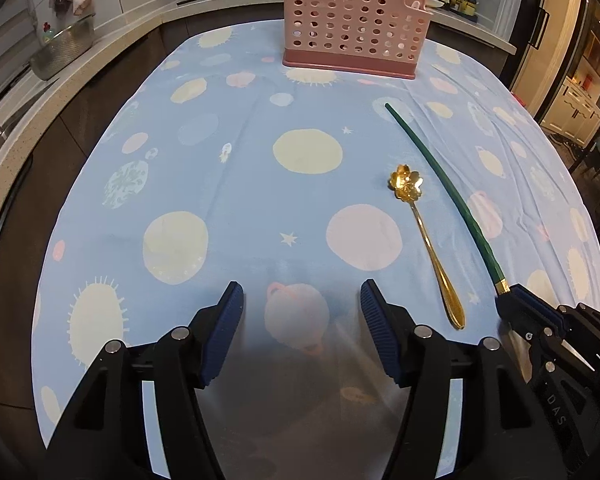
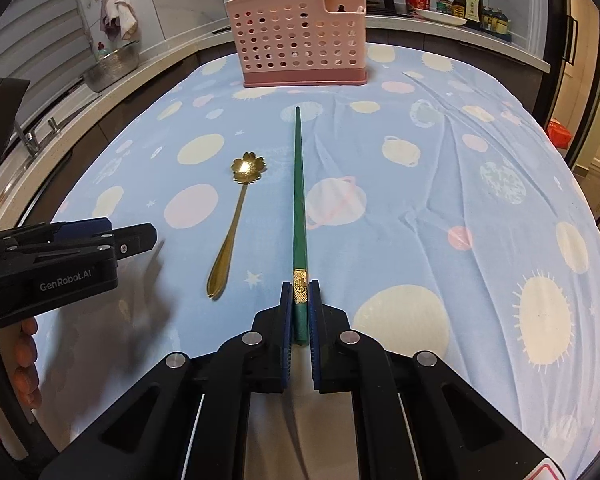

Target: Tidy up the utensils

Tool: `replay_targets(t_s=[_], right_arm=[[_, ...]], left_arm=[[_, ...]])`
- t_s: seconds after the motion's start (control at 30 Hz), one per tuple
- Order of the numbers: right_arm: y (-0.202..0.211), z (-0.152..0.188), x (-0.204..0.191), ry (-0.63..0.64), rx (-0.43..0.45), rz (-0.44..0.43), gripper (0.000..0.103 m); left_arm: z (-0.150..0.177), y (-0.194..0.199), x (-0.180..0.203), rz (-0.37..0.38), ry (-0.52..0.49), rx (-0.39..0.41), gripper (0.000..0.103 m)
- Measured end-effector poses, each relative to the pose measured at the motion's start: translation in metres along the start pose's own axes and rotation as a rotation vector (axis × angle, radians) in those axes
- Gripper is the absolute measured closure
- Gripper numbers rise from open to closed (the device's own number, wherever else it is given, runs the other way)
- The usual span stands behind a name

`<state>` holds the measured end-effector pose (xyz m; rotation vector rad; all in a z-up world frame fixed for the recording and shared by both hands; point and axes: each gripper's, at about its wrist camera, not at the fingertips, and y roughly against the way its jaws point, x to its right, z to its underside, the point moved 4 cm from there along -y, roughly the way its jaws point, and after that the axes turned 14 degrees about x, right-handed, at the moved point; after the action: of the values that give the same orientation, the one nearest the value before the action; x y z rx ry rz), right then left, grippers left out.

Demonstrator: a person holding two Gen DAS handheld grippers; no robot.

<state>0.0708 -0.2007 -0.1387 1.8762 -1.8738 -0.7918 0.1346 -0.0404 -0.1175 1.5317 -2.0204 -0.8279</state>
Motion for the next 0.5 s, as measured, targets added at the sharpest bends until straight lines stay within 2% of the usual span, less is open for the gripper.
replay_targets(t_s=[0.13, 0.3, 0.37, 0.43, 0.5], right_arm=[[0.006, 0.000, 0.017, -0.030, 0.002, 0.026, 0.096], [0.013, 0.004, 0.032, -0.055, -0.002, 0.041, 0.096], [0.015, 0.006, 0.035, -0.061, -0.004, 0.039, 0.096], [0.016, 0.008, 0.037, -0.063, -0.006, 0.039, 0.096], [0.018, 0.009, 0.039, -0.064, -0.006, 0.036, 0.096]], left_arm=[[0.002, 0.006, 0.019, 0.036, -0.017, 0.007, 0.037], [0.009, 0.010, 0.046, 0.092, -0.045, 0.007, 0.036], [0.012, 0.008, 0.054, 0.114, -0.049, -0.002, 0.037], [0.016, 0.005, 0.059, 0.117, -0.057, -0.012, 0.043], [0.018, 0.002, 0.061, 0.111, -0.064, -0.011, 0.044]])
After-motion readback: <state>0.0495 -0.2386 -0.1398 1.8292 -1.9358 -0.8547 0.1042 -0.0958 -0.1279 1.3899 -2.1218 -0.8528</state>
